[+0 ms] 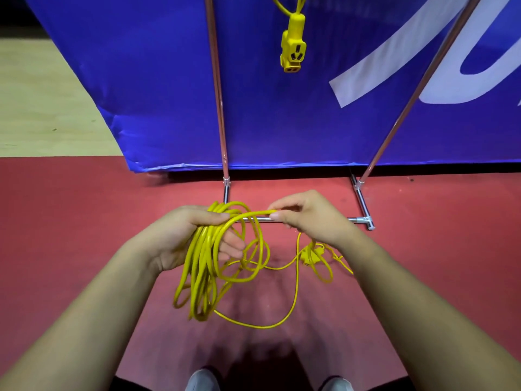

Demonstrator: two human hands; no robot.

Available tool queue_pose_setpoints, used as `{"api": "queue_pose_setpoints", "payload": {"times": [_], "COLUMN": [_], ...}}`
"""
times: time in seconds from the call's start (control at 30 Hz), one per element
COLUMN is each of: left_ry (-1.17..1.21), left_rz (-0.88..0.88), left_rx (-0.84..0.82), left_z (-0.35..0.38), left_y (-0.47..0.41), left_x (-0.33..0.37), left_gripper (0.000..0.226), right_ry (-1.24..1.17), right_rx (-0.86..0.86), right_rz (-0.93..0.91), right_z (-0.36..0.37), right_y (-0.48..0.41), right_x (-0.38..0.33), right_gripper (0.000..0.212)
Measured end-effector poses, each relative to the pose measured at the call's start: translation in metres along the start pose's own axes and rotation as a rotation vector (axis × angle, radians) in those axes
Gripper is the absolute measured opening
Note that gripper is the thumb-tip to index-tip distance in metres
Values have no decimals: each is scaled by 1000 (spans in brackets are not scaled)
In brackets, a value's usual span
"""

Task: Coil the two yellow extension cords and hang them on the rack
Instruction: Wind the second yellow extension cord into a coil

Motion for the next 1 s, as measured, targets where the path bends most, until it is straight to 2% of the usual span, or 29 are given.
{"api": "queue_pose_setpoints", "payload": {"times": [0.1,0.2,0.23,0.37,0.4,0.47,0.53,0.6,0.7,0.8,0.9,1.0], "left_ry": [9,12,42,205,217,157,53,10,-6,-34,19,107], "left_rz": [4,46,63,143,154,162,141,103,49,29,43,111], "left_rx": [-37,-70,-76,-72,-58,-34,-9,18,9,-30,-86,-129], "left_z": [6,14,15,10,6,0,-2,-2,3,7,7,7], "left_y": [-2,-1,0,1,2,3,4,4,2,0,-1,3], "left_x": [-2,2,5,21,23,24,20,12,2,-2,1,15], "left_gripper": [30,20,18,8,7,9,10,16,24,22,18,16], "right_ry": [41,-15,-21,160,152,-19,-140,-50,101,192,138,306], "right_rx": [-28,-24,-49,-312,-307,-187,-47,18,-34,-49,-68,-273], "right_rz": [-124,-159,-127,93,112,130,96,31,-101,-212,-154,-34], "right_z": [14,17,16,25,23,14,0,-7,9,32,30,33], "right_y": [2,0,-1,8,10,8,3,1,2,4,1,8], "right_x": [-33,-42,-34,33,43,50,40,23,-17,-45,-40,-1], "right_gripper": [9,6,5,24,20,8,13,17,17,10,9,20]}}
Point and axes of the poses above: each hand's wrist, its own y-axis away from the middle knuckle, its own z-axis out of the palm, x = y × z, the point moved 9 cm from there along -y, towards the middle knuckle, and after that the axes turned 7 degrees about y, right-handed, at the moved point
